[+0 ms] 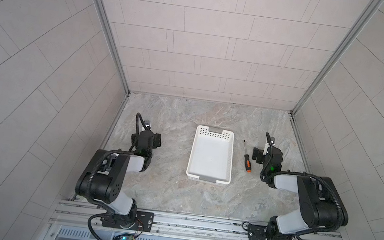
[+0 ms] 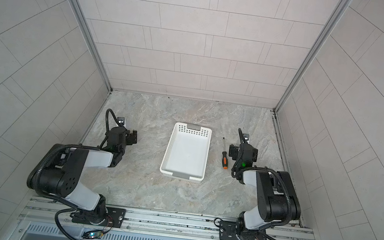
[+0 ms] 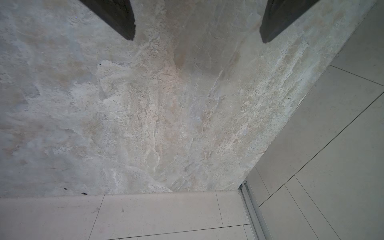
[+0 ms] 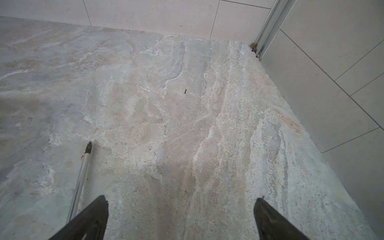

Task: Put the screwdriver in the bin
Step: Pick up the screwdriver from the middle-right of the table.

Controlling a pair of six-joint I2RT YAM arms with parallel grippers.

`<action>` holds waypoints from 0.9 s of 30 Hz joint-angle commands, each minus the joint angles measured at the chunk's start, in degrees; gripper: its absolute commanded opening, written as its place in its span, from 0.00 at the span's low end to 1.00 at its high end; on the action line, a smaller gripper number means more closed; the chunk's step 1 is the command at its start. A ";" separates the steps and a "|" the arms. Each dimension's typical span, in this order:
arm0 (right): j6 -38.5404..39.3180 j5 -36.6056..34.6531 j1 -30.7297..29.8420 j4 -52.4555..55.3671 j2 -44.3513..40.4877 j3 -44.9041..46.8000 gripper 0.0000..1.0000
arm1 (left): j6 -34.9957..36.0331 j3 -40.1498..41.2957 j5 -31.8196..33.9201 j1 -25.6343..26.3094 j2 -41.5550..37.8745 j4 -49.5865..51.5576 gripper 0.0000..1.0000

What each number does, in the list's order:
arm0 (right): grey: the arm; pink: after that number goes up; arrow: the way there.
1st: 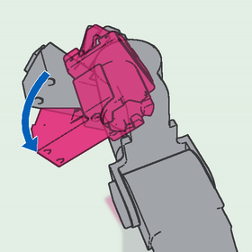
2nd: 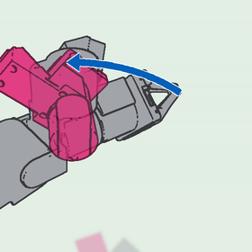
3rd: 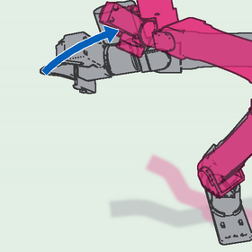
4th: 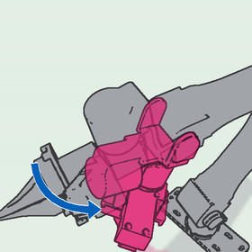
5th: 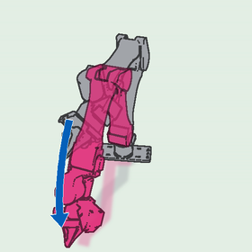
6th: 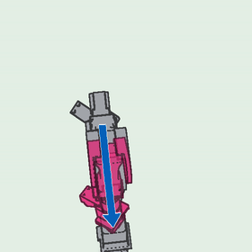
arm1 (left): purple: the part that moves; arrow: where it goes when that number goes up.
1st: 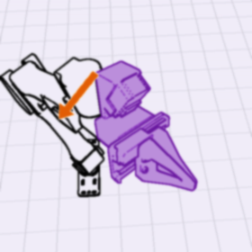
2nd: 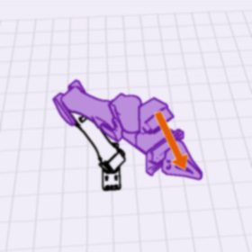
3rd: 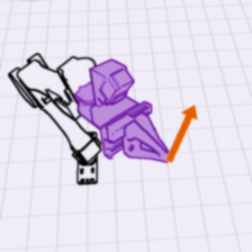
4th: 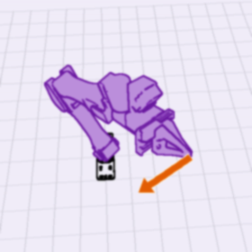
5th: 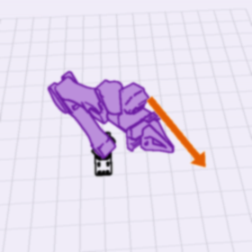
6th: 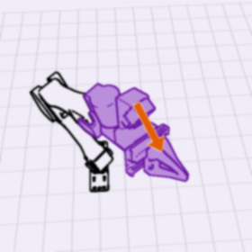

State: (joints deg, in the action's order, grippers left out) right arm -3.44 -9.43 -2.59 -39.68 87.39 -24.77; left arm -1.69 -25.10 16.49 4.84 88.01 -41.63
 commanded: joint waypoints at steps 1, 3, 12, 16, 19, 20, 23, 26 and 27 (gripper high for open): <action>0.54 -0.68 -0.22 -0.92 -0.73 -0.44 0.99 | -0.50 -0.85 -0.07 -0.41 -0.12 0.23 1.00; 0.50 -0.69 -0.22 -1.01 -0.82 -0.41 0.99 | -0.44 -0.82 -0.13 -0.37 -0.12 0.21 1.00; 0.63 -0.98 -0.32 -1.10 -0.87 -0.38 0.99 | -0.50 -0.91 -0.15 -0.36 -0.08 0.32 1.00; 0.63 -0.94 -0.31 -1.10 -0.83 -0.36 0.99 | -0.59 -1.09 -0.92 -0.79 0.01 0.64 1.00; 0.52 -0.85 -0.31 -1.09 -0.82 -0.36 0.99 | -0.59 -1.09 -0.94 -0.85 -0.03 0.67 1.00; 0.54 -0.85 -0.31 -1.10 -0.78 -0.39 0.99 | -0.67 -1.09 -1.11 -0.92 -0.03 0.67 1.00; 0.53 -0.78 -0.22 -1.10 -0.76 -0.36 0.99 | -0.71 -1.18 -1.28 -1.06 0.11 0.79 1.00; 0.32 -0.18 0.11 -0.99 -0.89 -0.36 0.99 | -0.77 -1.09 -1.36 -1.06 -0.12 0.76 1.00; 0.43 -0.30 0.05 -1.15 -0.91 -0.25 0.99 | -0.68 -0.94 -1.39 -1.05 -0.22 0.67 1.00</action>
State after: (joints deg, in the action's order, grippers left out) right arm -3.42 -9.43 -2.59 -39.68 87.39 -24.77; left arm -1.72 -25.12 15.38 4.12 88.01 -41.23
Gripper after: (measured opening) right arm 0.994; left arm 0.996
